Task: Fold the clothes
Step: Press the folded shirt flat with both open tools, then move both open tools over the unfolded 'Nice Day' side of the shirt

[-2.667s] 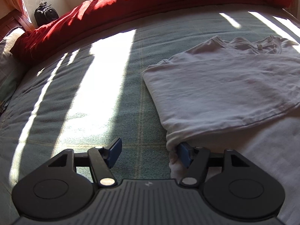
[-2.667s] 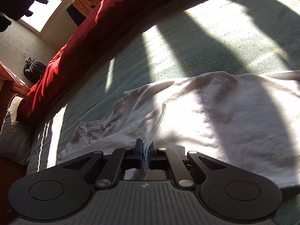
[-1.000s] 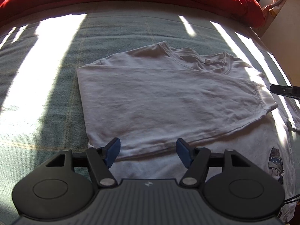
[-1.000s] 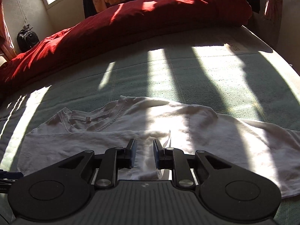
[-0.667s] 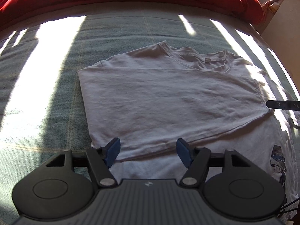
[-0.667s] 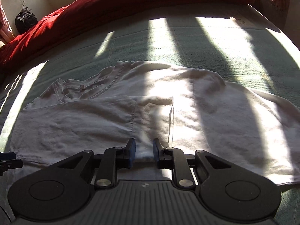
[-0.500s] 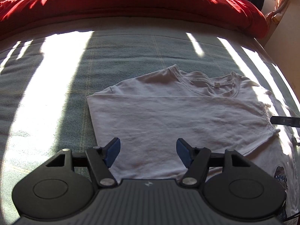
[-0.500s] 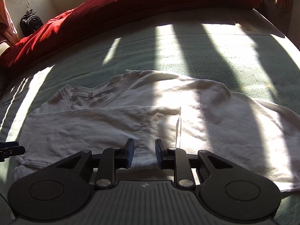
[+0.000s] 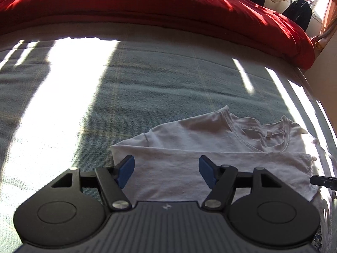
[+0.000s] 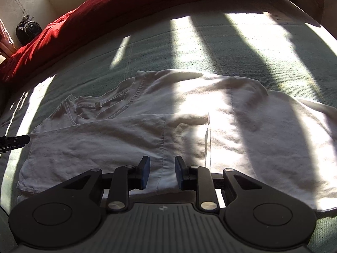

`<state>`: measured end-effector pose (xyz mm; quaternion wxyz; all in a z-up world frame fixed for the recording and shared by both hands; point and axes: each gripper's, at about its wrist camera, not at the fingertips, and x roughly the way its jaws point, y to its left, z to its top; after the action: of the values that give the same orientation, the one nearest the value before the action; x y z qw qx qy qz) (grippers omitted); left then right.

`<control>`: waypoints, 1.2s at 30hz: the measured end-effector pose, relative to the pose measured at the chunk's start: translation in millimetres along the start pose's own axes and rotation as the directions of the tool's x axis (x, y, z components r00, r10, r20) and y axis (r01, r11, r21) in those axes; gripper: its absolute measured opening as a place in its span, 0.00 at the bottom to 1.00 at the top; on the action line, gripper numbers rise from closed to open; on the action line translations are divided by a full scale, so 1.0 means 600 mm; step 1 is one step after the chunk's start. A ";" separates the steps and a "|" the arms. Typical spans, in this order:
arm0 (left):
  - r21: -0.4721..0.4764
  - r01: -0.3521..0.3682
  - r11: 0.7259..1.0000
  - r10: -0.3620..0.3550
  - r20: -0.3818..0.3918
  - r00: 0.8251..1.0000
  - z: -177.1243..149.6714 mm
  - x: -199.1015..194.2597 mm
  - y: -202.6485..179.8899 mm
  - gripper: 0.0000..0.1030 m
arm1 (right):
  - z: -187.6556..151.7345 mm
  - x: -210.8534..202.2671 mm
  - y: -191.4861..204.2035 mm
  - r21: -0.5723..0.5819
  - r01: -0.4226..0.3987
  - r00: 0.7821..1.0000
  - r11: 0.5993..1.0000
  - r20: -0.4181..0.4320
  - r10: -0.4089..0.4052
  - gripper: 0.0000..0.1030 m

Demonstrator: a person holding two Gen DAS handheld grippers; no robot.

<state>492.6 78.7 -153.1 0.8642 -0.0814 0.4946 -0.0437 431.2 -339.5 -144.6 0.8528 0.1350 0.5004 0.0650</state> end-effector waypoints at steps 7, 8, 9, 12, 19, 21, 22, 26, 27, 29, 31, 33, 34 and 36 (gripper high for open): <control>0.023 -0.017 1.000 0.016 0.020 1.000 0.024 -0.022 -0.006 0.65 | 0.004 -0.010 0.003 0.008 0.004 1.000 1.000 -0.003 -0.004 0.33; 0.036 -0.001 0.999 0.000 0.020 1.000 0.020 -0.038 -0.013 0.65 | 0.006 -0.014 0.006 0.009 -0.002 1.000 1.000 -0.002 0.002 0.35; 0.046 0.012 0.999 -0.012 0.010 1.000 0.013 -0.050 -0.020 0.65 | 0.008 -0.019 0.009 0.009 -0.008 1.000 1.000 0.000 0.008 0.35; 0.078 0.052 0.996 -0.049 -0.033 0.998 -0.015 -0.080 -0.046 0.68 | 0.012 -0.029 0.030 -0.004 -0.063 0.998 0.998 0.018 0.063 0.36; 0.046 0.082 0.996 -0.075 -0.147 0.986 -0.101 -0.059 -0.068 0.71 | -0.003 0.018 0.095 0.093 -0.325 0.940 0.941 -0.075 0.332 0.42; 0.030 0.082 0.996 -0.078 -0.136 0.988 -0.112 -0.057 -0.061 0.71 | -0.014 0.033 0.096 0.111 -0.323 0.938 0.940 -0.096 0.333 0.42; 0.030 0.083 0.996 -0.078 -0.131 0.988 -0.114 -0.059 -0.057 0.72 | -0.019 0.035 0.092 0.111 -0.308 0.943 0.945 -0.098 0.319 0.42; 0.045 0.048 0.998 -0.042 -0.134 0.990 -0.119 -0.079 -0.042 0.73 | -0.033 0.027 0.082 0.102 -0.293 0.947 0.951 -0.106 0.304 0.41; 0.045 0.041 0.998 -0.034 -0.137 0.990 -0.120 -0.085 -0.040 0.73 | -0.036 0.023 0.080 0.099 -0.294 0.947 0.951 -0.108 0.304 0.41; 0.041 0.042 0.998 -0.036 -0.135 0.990 -0.120 -0.101 -0.040 0.72 | -0.041 0.015 0.076 0.093 -0.295 0.946 0.951 -0.112 0.304 0.41; 0.062 0.061 0.996 -0.053 -0.128 0.990 -0.122 -0.114 -0.055 0.72 | -0.047 0.007 0.072 0.086 -0.296 0.945 0.951 -0.116 0.305 0.42; 0.102 0.096 0.990 -0.082 -0.130 0.988 -0.128 -0.121 -0.079 0.72 | -0.053 -0.001 0.069 0.080 -0.297 0.945 0.952 -0.120 0.305 0.47; 0.128 0.111 0.986 -0.093 -0.135 0.986 -0.133 -0.122 -0.094 0.72 | -0.056 -0.005 0.067 0.077 -0.297 0.945 0.952 -0.122 0.305 0.49; 0.178 0.121 0.977 -0.095 -0.147 0.985 -0.148 -0.118 -0.119 0.72 | -0.061 -0.013 0.063 0.071 -0.298 0.944 0.952 -0.126 0.305 0.49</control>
<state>380.5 11.2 -124.1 0.8283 -0.0239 0.5414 -0.1425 396.1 -299.3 -143.8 0.7931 0.2271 0.5319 0.1910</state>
